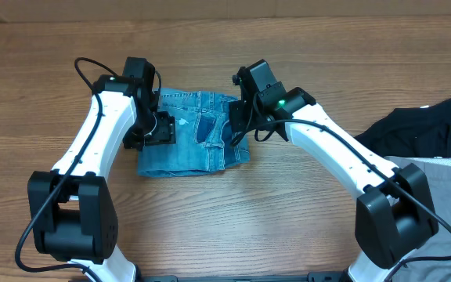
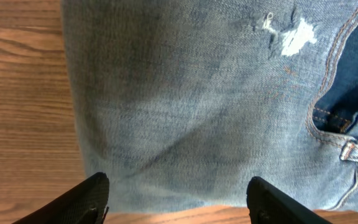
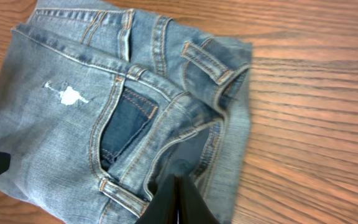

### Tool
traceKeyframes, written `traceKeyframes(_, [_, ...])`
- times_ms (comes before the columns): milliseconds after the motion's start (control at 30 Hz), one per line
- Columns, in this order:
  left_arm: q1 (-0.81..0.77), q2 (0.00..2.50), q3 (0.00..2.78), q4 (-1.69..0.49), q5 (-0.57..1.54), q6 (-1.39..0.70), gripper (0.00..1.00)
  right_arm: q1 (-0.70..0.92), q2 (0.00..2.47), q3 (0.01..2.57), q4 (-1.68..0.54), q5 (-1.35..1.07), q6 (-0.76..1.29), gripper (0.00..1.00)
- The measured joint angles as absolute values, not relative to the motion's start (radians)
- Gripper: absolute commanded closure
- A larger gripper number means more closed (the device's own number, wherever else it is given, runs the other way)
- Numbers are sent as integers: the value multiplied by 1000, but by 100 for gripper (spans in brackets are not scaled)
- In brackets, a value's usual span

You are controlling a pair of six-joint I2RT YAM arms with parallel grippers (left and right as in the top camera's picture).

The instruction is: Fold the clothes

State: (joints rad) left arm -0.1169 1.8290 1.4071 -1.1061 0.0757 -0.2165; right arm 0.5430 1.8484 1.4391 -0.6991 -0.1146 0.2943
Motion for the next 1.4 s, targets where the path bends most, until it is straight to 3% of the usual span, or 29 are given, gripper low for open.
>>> traceKeyframes(33, [-117, 1829, 1393, -1098, 76, -216, 26, 543, 1848, 1439, -701, -115, 293, 68])
traceKeyframes(100, [-117, 1829, 1382, -1096, 76, -216, 25, 543, 1849, 1431, -697, -137, 289, 50])
traceKeyframes(167, [-117, 1829, 1373, -1097, 79, -216, 25, 545, 1851, 1413, -672, -173, 284, 49])
traceKeyframes(267, [-117, 1829, 1369, -1099, 79, -213, 24, 559, 1895, 1367, -589, -247, 310, 56])
traceKeyframes(300, [-117, 1829, 1369, -1099, 79, -213, 24, 562, 1908, 1362, -582, -265, 319, 65])
traceKeyframes(367, [-117, 1829, 1368, -1103, 79, -212, 24, 579, 1966, 1350, -553, -322, 333, 92])
traceKeyframes(400, [-117, 1829, 1367, -1103, 79, -210, 24, 587, 1982, 1346, -540, -335, 336, 96])
traceKeyframes(500, [-117, 1829, 1367, -1103, 79, -210, 23, 597, 1993, 1346, -540, -339, 343, 96])
traceKeyframes(667, [-117, 1829, 1367, -1098, 79, -208, 14, 578, 1953, 1474, -728, -215, 277, 96])
traceKeyframes(967, [-117, 1829, 1367, -1042, 80, -208, 15, 558, 1883, 1432, -619, 41, 212, 94])
traceKeyframes(1000, [-117, 1829, 1367, -1039, 80, -208, 15, 553, 1888, 1417, -597, 60, 211, 81])
traceKeyframes(1033, [-117, 1829, 1367, -1039, 80, -208, 15, 541, 1906, 1399, -564, 87, 209, 42])
traceKeyframes(1067, [-117, 1829, 1367, -1038, 80, -208, 16, 526, 1929, 1392, -542, 109, 209, 26])
traceKeyframes(1100, [-117, 1829, 1367, -1039, 81, -208, 16, 504, 1958, 1390, -526, 122, 210, 21])
traceKeyframes(1267, [-117, 1829, 1367, -1050, 83, -200, 21, 382, 1997, 1385, -618, 142, 211, 19])
traceKeyframes(1400, [-117, 1829, 1366, -1019, 77, -143, 20, 350, 1880, 1386, -783, -56, 212, 25])
